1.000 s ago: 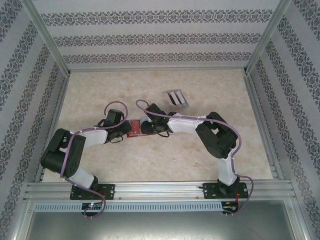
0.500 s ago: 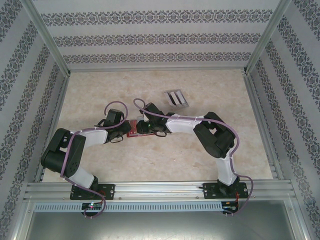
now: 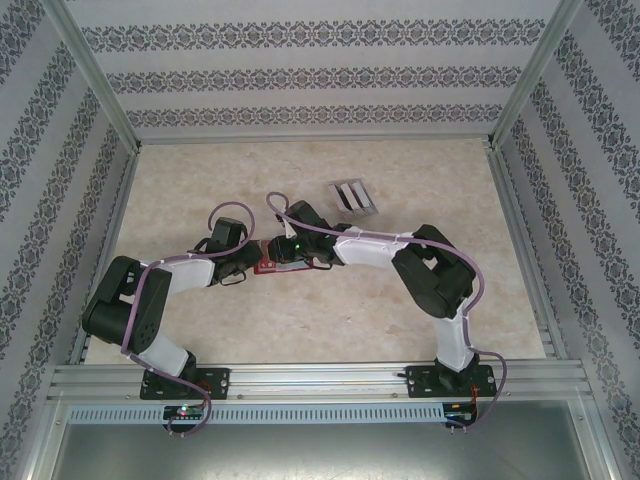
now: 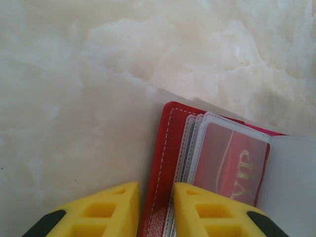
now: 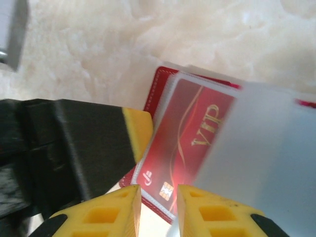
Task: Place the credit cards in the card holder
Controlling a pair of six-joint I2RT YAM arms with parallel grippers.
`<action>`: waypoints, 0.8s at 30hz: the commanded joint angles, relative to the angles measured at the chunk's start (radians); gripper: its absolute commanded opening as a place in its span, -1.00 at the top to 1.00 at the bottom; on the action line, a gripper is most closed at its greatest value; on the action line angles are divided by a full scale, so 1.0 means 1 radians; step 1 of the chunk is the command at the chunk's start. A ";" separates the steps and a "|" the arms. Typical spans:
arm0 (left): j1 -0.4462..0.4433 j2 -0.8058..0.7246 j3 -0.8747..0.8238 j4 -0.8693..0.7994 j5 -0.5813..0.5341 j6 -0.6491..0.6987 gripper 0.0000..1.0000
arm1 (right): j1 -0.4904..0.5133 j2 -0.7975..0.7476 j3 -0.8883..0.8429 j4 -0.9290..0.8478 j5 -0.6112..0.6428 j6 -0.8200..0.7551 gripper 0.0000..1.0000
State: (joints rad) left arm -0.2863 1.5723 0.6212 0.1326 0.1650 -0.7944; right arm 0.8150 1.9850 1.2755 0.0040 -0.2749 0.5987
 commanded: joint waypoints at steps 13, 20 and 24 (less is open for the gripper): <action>-0.001 0.048 -0.020 0.018 0.048 -0.013 0.48 | -0.059 -0.235 -0.155 -0.059 0.172 -0.051 0.28; 0.001 0.053 -0.017 0.018 0.049 -0.014 0.48 | -0.046 -0.179 -0.196 -0.046 0.147 0.010 0.17; 0.001 0.059 -0.012 0.010 0.057 -0.009 0.48 | -0.036 -0.137 -0.178 -0.061 0.171 0.028 0.10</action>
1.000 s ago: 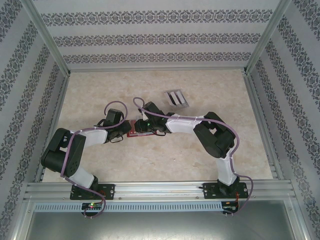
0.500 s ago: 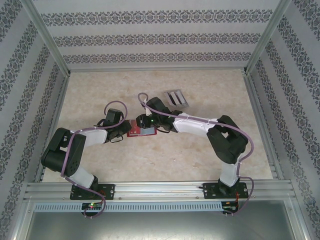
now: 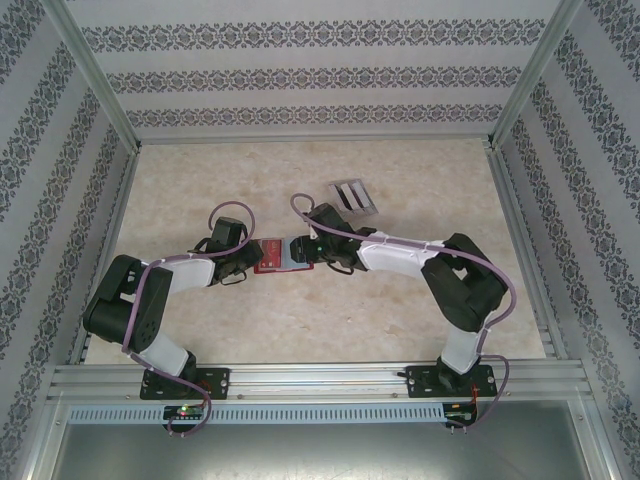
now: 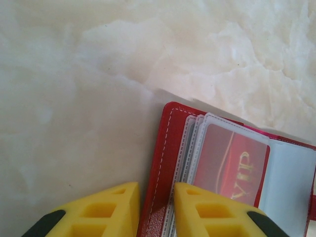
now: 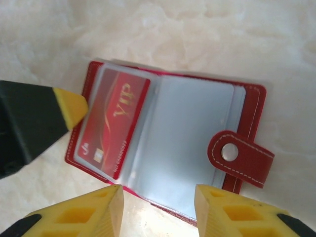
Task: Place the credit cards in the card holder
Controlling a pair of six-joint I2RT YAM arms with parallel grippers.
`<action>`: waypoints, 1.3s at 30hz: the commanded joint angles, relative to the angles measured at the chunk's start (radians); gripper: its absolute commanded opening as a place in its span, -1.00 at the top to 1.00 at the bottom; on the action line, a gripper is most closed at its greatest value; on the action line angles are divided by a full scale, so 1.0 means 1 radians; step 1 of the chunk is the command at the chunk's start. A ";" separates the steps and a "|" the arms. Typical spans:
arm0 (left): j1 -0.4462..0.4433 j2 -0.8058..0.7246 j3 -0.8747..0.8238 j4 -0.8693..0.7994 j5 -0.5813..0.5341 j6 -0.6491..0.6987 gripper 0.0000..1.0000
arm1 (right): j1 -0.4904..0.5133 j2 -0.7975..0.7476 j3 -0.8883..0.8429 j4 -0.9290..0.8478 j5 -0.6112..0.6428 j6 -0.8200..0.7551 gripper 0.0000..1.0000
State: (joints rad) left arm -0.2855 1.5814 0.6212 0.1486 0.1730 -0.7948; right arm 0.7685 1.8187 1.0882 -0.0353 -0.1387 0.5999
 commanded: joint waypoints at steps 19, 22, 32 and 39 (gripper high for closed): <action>0.000 0.064 -0.006 -0.001 0.060 -0.008 0.47 | 0.023 0.132 0.094 -0.044 0.009 0.042 0.52; 0.000 0.057 -0.004 -0.004 0.057 -0.006 0.47 | 0.023 0.133 0.104 -0.053 0.012 0.035 0.56; 0.000 0.060 -0.011 0.002 0.060 -0.008 0.47 | 0.025 0.119 0.114 -0.037 -0.007 0.041 0.69; 0.005 0.053 -0.014 0.007 0.079 -0.003 0.49 | 0.021 0.095 0.080 0.061 -0.086 0.048 0.58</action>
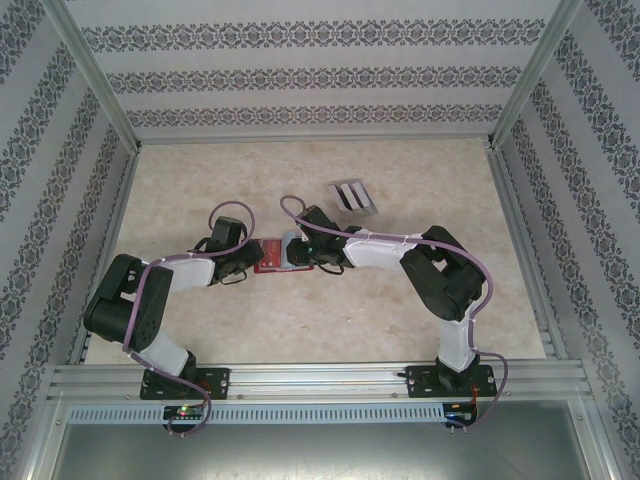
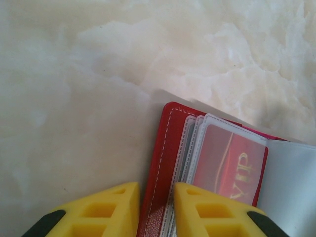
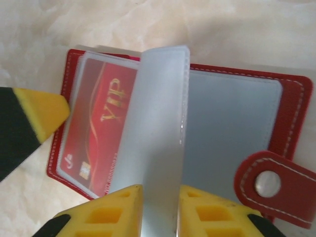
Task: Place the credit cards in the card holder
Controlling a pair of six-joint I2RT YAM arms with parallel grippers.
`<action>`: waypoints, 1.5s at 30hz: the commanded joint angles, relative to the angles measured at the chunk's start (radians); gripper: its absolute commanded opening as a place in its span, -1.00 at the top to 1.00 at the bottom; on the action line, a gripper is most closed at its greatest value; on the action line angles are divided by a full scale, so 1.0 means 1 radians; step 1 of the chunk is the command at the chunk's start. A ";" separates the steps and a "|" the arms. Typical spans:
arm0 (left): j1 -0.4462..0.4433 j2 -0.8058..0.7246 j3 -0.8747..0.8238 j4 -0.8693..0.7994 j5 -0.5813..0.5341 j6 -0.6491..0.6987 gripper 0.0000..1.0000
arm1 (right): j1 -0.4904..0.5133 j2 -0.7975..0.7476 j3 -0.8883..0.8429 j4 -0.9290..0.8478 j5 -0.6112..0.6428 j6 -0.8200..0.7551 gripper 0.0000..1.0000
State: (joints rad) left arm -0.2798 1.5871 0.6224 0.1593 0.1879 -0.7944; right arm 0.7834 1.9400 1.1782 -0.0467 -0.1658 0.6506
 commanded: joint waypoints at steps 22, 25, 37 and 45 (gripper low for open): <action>0.015 -0.122 -0.099 0.167 0.392 0.035 -0.23 | -0.126 -0.023 -0.173 0.526 -0.366 0.213 0.53; 0.016 -0.081 -0.091 0.214 0.423 0.001 -0.24 | -0.134 0.004 -0.190 0.617 -0.397 0.265 0.56; 0.015 -0.043 -0.109 0.289 0.456 -0.007 -0.24 | -0.139 0.068 -0.161 0.642 -0.425 0.303 0.85; 0.015 -0.016 -0.092 0.244 0.418 0.017 -0.14 | -0.134 0.093 -0.147 0.640 -0.443 0.312 0.85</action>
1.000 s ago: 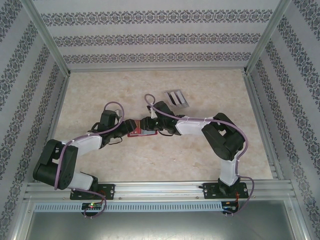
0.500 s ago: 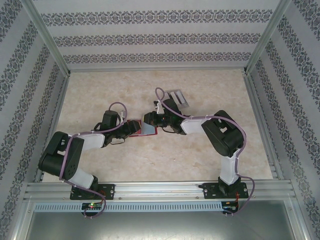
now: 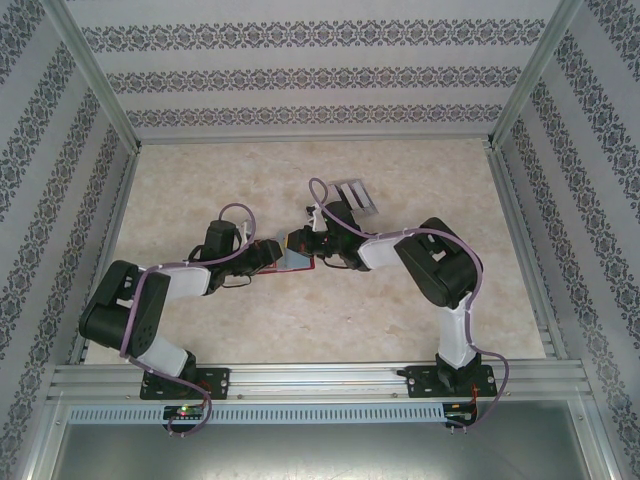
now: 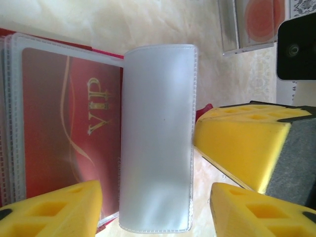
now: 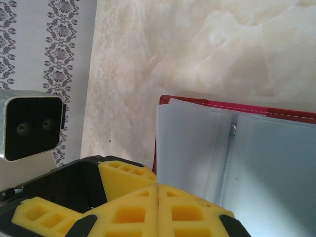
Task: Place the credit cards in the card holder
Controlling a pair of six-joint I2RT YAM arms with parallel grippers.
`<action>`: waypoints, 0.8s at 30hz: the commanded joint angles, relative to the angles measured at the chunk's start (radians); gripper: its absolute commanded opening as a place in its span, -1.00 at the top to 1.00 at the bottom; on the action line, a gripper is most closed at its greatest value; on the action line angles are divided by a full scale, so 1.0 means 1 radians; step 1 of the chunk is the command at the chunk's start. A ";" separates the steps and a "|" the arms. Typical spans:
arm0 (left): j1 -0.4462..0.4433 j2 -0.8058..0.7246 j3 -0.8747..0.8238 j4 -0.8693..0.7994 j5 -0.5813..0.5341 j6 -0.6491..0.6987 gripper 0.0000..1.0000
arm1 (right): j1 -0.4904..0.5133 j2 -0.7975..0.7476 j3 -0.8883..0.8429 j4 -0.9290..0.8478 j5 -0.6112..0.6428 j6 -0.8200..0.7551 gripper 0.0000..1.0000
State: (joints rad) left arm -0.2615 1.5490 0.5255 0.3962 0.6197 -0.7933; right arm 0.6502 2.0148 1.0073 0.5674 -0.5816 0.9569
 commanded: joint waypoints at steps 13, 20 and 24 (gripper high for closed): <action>-0.004 0.019 0.011 -0.069 -0.088 0.059 0.56 | 0.002 0.025 0.026 0.023 -0.026 0.016 0.85; -0.003 0.030 0.021 -0.103 -0.121 0.062 0.79 | 0.001 0.019 0.019 0.016 -0.018 0.015 0.83; -0.004 0.027 0.022 -0.121 -0.139 0.061 0.84 | 0.000 -0.020 -0.006 0.000 0.018 -0.013 0.70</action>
State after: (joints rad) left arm -0.2615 1.5829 0.5308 0.3244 0.5144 -0.7525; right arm 0.6502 2.0277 1.0119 0.5705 -0.5880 0.9695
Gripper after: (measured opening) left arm 0.085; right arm 0.142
